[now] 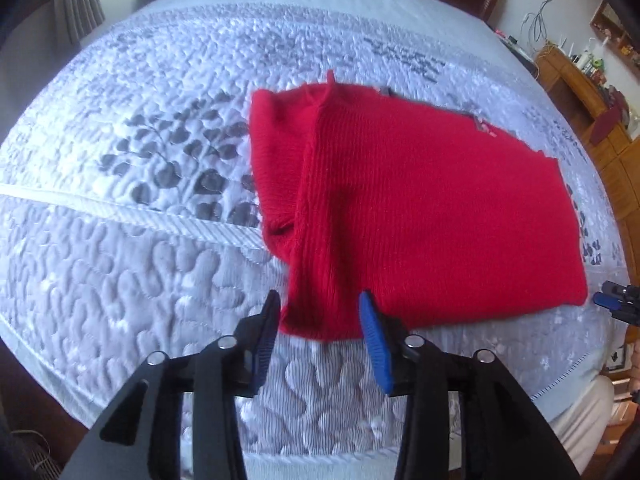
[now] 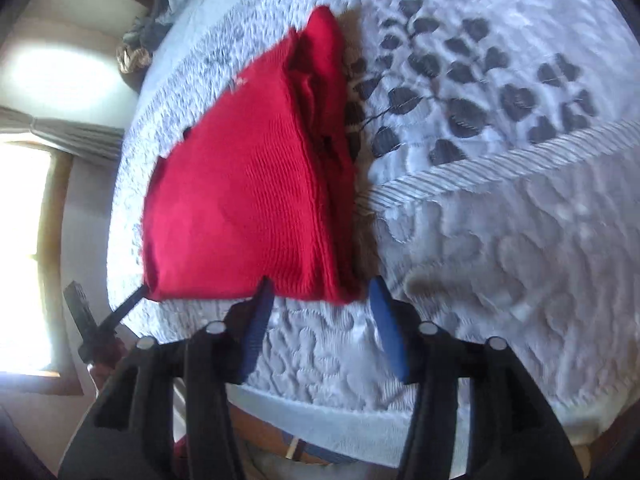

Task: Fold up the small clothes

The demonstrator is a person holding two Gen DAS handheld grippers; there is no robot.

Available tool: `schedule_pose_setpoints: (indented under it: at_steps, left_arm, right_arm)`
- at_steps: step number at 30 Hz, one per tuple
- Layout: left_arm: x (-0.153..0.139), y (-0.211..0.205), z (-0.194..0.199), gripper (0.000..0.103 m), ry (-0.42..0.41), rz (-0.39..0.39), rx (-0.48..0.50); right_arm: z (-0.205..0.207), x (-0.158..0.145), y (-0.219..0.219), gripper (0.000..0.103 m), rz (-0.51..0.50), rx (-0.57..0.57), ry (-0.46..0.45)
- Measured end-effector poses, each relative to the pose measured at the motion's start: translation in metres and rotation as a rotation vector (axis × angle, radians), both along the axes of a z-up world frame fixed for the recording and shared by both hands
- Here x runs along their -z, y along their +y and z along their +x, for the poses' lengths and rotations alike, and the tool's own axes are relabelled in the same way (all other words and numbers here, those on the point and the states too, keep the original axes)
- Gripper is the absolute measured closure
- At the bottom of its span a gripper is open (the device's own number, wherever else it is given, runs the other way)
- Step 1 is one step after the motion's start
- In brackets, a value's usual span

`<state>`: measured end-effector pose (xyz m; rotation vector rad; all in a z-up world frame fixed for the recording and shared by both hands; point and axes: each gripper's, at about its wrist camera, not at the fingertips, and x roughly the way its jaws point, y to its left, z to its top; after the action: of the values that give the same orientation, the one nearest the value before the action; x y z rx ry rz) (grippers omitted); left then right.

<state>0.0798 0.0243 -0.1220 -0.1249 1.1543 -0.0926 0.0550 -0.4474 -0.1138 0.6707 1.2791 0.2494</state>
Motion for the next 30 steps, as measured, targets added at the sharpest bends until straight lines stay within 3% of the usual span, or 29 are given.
schedule_pose_setpoints:
  at_steps: [5,9,16,20,26,30]
  left_arm:
    - [-0.019,-0.002,-0.008,0.058,-0.022,-0.088,-0.017]
    - [-0.021,-0.024,0.001,0.058,-0.019,-0.078,0.023]
    - [0.002,-0.045,0.025,0.054,0.051,-0.118,0.039]
    - [0.018,-0.049,0.043,0.054,0.091,-0.124,0.04]
    - [0.028,-0.052,0.073,0.054,0.106,-0.154,0.047]
    - [0.033,-0.056,0.09,0.053,0.112,-0.116,0.082]
  right_arm:
    - [-0.008,0.002,-0.02,0.037,0.108,0.062,0.011]
    - [0.001,0.023,-0.015,0.037,0.199,0.075,0.054]
    - [0.023,0.045,-0.002,0.035,0.209,0.079,0.088]
    - [0.035,0.056,0.002,0.026,0.259,0.076,0.085]
    - [0.05,0.061,-0.005,0.026,0.36,0.135,0.058]
    - [0.065,0.054,-0.001,0.032,0.378,0.098,0.026]
